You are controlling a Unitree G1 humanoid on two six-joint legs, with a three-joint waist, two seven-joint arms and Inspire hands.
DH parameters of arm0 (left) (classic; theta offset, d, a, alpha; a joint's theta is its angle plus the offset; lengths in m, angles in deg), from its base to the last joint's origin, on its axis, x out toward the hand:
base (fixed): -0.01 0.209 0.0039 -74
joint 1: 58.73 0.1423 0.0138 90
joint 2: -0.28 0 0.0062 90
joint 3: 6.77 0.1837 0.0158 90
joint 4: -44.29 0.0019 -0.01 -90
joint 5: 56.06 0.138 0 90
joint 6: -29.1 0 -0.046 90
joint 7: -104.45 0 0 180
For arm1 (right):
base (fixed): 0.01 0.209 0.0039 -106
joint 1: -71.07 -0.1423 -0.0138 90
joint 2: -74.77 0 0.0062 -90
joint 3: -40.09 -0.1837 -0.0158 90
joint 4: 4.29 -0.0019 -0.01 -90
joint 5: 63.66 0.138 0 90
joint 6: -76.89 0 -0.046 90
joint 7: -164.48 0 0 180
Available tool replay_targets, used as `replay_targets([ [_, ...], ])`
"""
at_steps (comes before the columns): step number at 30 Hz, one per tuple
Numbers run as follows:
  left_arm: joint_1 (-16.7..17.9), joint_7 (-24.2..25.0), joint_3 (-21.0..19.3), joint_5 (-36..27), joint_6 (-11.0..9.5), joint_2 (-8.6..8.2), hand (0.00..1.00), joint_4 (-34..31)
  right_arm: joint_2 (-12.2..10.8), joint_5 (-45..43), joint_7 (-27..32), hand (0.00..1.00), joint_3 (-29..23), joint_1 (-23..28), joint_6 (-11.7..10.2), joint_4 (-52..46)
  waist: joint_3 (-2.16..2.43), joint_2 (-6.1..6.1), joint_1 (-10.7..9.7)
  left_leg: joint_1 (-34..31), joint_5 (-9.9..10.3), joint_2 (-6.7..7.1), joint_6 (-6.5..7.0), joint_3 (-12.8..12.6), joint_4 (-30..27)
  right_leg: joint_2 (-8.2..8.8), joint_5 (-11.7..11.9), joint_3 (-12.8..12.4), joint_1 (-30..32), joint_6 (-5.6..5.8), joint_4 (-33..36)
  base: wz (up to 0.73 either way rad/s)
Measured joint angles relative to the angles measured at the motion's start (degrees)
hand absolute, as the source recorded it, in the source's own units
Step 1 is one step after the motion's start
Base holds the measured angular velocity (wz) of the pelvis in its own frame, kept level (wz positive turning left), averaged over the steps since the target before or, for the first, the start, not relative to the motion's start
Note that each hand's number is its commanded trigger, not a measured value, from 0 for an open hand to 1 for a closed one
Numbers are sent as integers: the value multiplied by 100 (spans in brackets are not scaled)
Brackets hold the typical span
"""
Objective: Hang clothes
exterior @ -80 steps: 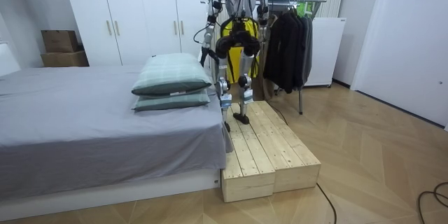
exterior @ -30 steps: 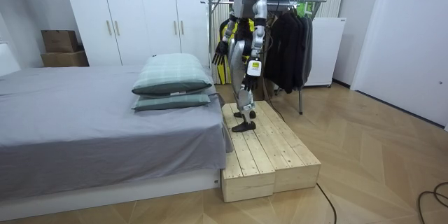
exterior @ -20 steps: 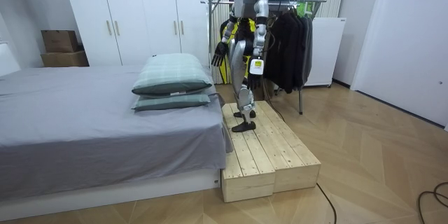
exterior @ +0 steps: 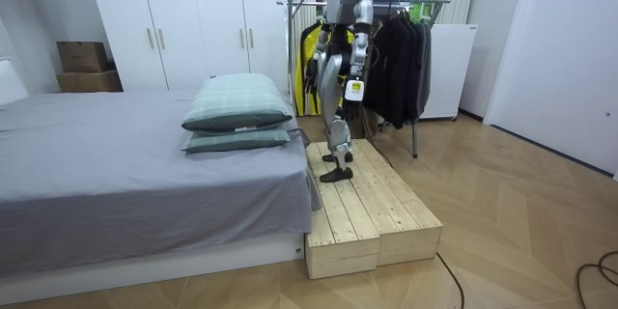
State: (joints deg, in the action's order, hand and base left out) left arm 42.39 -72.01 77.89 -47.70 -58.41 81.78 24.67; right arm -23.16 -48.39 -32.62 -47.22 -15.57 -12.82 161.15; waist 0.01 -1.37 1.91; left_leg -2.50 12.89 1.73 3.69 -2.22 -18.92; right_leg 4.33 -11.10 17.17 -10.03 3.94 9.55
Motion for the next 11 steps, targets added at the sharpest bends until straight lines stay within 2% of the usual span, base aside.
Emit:
replay_targets([
  [5, -9, 53, 90, 131, 0, 3, 0, -21, 5, 22, -51, 0, 34, -4, 49, 0, -2, 3, -4, -70, -27, -5, -43, 96, -56, -42, -19, -3, 4, -41, -1, 9],
  [9, 4, 57, 195, 133, 1, 0, 0, -16, 12, 29, -54, 0, 57, -11, 53, 1, -13, -2, 13, -82, -52, -3, -75, 95, -71, -47, -84, -6, 6, -172, -11, 0],
  [10, 3, 61, 221, 133, 0, 0, 0, -15, 12, 40, -55, 0, 56, -11, 54, 1, -34, -31, 12, -84, -58, -1, -85, 91, -74, -50, -109, -14, 6, -210, -41, 0],
  [11, -5, 67, 223, 136, 1, -1, 0, -16, 15, 53, -58, 0, 56, -12, 55, -2, -35, -26, 11, -91, -60, 1, -89, 90, -86, -64, -162, -65, 3, -230, -94, 0],
])
